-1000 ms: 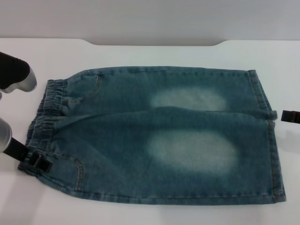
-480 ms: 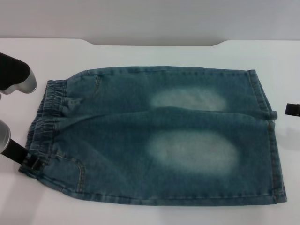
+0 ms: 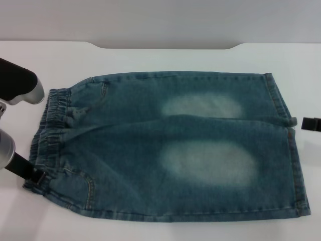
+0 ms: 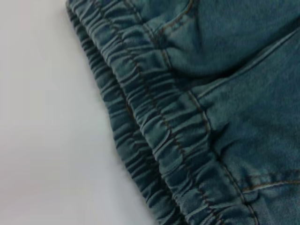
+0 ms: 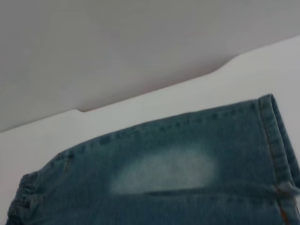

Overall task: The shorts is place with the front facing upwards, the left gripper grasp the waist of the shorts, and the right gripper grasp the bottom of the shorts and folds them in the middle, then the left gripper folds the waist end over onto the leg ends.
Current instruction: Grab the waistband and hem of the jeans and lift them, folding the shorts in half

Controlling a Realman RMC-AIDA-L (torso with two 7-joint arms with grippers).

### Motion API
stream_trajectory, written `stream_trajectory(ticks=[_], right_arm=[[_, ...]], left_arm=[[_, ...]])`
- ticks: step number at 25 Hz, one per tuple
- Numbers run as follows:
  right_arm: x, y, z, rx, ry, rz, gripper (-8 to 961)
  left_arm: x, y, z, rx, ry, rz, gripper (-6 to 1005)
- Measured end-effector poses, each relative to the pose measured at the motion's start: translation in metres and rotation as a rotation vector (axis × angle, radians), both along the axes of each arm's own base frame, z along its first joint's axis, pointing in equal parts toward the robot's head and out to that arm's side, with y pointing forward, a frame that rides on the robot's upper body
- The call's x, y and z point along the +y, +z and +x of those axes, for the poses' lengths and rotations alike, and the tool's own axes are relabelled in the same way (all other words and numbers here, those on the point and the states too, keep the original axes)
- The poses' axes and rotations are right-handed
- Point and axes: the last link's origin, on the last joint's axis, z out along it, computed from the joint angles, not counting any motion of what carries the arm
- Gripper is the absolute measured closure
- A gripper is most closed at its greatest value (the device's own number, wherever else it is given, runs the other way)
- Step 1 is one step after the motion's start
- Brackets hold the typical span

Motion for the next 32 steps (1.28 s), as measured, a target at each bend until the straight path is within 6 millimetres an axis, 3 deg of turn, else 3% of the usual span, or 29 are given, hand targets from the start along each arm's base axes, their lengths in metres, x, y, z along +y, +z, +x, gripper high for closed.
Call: stream_trajectory(ticks=[15,26,32], right_arm=[[-0.016,-0.020,0.023,-0.051,-0.129,-0.126,184],[-0.026,-0.042,0.042,-0.028,-0.209,-0.195,186],[-0.023,-0.048,0.042,-0.027,-0.200,-0.203,185]], left_arm=[[0.007,0.004,0.016,0.006,-0.040,0.002,929],[0.009,0.003,0.020,0.009,-0.046,-0.007,951],[0.011,0.002,0.020,0.009,-0.052,-0.008,951]])
